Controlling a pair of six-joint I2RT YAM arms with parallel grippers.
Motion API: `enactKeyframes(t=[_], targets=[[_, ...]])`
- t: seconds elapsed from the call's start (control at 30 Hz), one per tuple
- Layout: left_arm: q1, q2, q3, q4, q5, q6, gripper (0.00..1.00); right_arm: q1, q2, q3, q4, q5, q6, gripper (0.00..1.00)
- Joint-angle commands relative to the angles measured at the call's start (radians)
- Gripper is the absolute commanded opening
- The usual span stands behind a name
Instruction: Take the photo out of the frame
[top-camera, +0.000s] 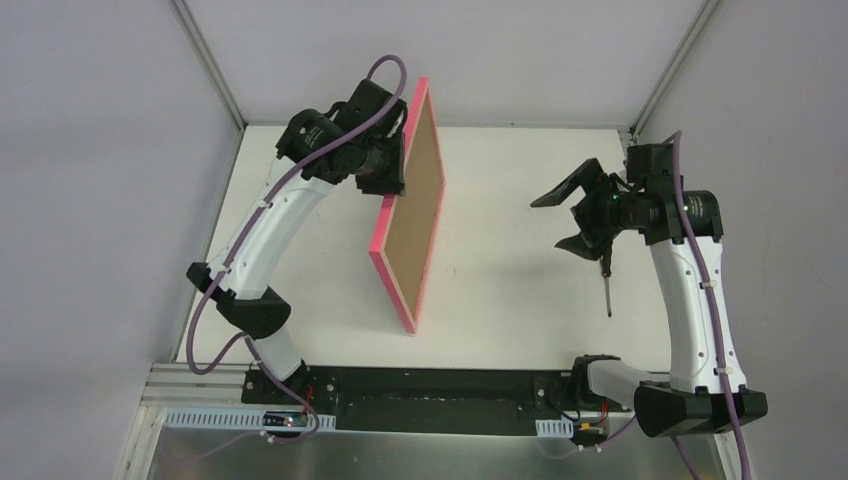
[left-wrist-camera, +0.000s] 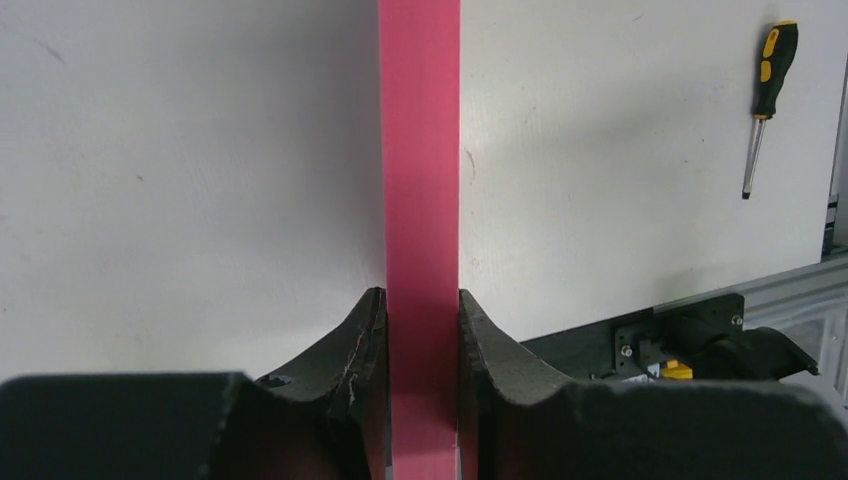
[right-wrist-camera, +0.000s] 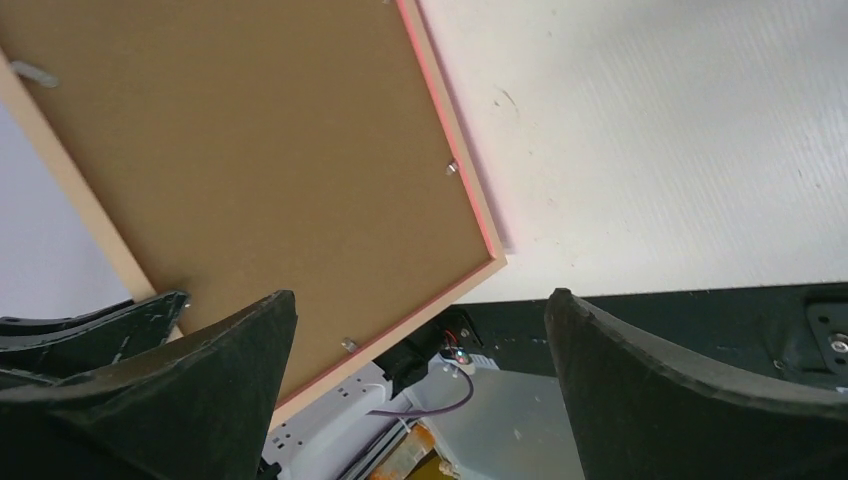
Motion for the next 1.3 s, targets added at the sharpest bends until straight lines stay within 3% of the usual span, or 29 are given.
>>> enactKeyframes(t=[0.0, 0.47, 0.67, 0.87, 1.27], targets=[[0.080, -0.179, -0.159, 0.129, 0.055, -0.057, 0.00, -0.004, -0.069, -0.089, 0.013, -0.029, -0.024, 0.99], [0.457, -0.560, -0.814, 0.296, 0.257, -0.088, 0.00, -0.002, -0.108, -0.240, 0.016, -0.055, -0.073, 0.99], [0.572, -0.655, -0.969, 0.317, 0.291, -0.066, 0.00, -0.001, -0.112, -0.254, 0.010, -0.059, -0.096, 0.99], [0.593, -0.676, -1.113, 0.361, 0.227, -0.071, 0.00, -0.002, -0.108, -0.276, 0.013, -0.069, -0.112, 0.99], [0.610, -0.639, -1.397, 0.400, -0.043, -0.131, 0.00, -0.002, -0.120, -0.324, 0.019, -0.070, -0.131, 0.99]])
